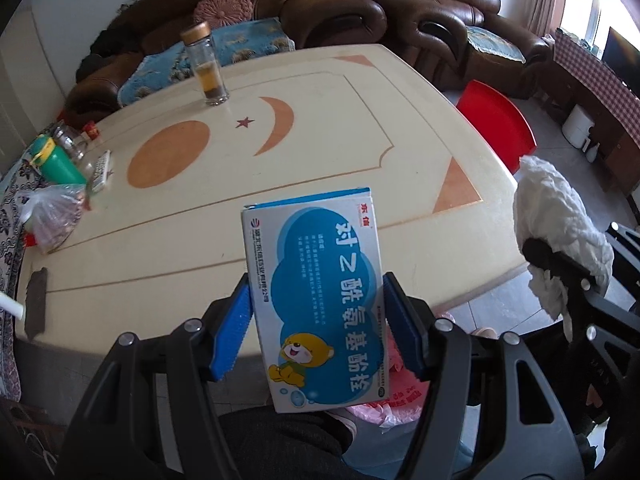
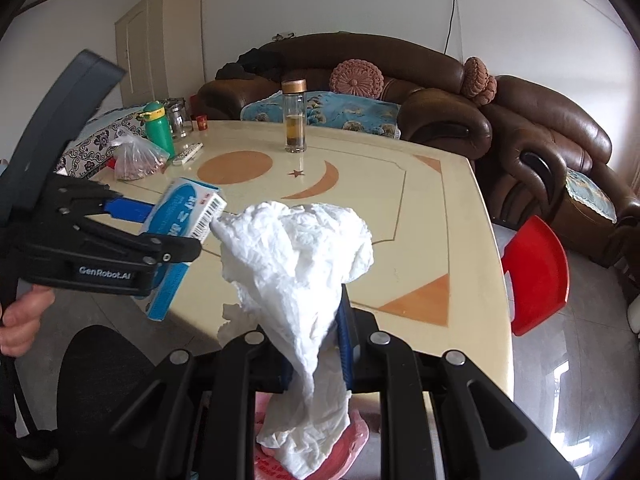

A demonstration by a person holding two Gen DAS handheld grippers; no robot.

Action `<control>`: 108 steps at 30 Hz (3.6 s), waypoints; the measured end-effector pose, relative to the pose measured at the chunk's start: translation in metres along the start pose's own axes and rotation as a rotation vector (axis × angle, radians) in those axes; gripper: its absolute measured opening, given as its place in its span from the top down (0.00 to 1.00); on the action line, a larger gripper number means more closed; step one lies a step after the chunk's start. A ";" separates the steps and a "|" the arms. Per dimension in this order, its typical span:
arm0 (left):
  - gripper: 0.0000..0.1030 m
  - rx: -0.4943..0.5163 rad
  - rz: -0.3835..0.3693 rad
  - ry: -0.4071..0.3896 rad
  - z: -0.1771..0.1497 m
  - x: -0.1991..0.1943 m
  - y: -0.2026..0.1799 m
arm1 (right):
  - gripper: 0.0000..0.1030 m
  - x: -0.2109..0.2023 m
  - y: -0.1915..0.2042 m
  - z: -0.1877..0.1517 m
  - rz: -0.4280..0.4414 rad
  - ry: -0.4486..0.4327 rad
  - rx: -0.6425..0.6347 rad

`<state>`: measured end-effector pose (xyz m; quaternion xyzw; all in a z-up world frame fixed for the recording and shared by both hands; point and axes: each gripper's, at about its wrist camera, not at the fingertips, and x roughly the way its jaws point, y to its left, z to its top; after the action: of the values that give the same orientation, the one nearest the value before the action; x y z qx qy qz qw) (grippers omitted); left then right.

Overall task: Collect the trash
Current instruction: 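Carry the medicine box and tissue over the pink bin with both grippers, then open the left gripper over the bin while the right gripper releases the tissue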

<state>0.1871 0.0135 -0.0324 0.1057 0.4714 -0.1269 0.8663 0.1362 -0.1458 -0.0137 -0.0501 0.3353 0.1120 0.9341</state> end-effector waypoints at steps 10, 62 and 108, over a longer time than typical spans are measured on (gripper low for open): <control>0.39 0.024 0.000 -0.035 -0.044 -0.025 -0.032 | 0.82 -0.031 0.007 -0.020 -0.001 0.006 0.021; 0.39 0.000 -0.133 0.334 -0.144 0.162 -0.063 | 0.82 0.120 -0.002 -0.174 0.079 0.443 0.161; 0.38 -0.154 -0.101 0.622 -0.180 0.295 -0.066 | 0.60 0.251 -0.012 -0.263 0.103 0.733 0.144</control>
<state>0.1778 -0.0302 -0.3815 0.0500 0.7263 -0.0953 0.6789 0.1655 -0.1581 -0.3758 -0.0041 0.6564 0.1094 0.7464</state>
